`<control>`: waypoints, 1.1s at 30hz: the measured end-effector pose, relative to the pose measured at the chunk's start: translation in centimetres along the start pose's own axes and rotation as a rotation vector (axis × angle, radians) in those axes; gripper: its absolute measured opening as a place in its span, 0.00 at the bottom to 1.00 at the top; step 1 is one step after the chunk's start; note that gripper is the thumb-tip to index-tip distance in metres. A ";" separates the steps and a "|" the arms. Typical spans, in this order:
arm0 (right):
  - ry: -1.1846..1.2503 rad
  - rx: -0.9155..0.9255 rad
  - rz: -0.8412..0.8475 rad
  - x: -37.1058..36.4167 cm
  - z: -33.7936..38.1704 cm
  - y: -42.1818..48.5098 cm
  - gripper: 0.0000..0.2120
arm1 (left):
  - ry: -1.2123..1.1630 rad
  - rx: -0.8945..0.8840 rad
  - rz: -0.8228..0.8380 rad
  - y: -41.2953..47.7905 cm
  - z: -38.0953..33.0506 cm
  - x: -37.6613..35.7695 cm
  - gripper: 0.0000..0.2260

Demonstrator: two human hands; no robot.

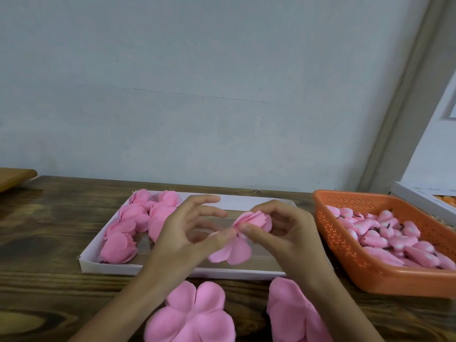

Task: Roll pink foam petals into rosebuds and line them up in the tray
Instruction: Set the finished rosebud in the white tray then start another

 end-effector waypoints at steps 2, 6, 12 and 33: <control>0.005 -0.029 -0.039 0.5 -0.4 0.1 0.07 | 0.036 0.127 0.031 0.2 0.7 0.2 0.27; -0.019 -0.061 -0.061 1.0 -0.9 0.4 0.05 | -0.080 0.166 0.090 0.2 1.1 0.5 0.22; -0.044 -0.085 -0.068 0.9 -0.8 0.3 0.05 | -0.042 0.049 0.059 0.5 0.6 0.4 0.19; -0.501 0.218 0.071 -1.2 2.1 -0.7 0.16 | -0.106 -0.120 -0.315 -1.3 0.4 -0.4 0.08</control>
Point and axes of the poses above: each hand's wrist, its own y-axis towards the middle knuckle, its own x-axis out of the back of the hand, z = x × y, the point moved 4 cm from there along y, towards the middle knuckle, and after that the axes turned 11 degrees about -y, right-handed, at the moved point
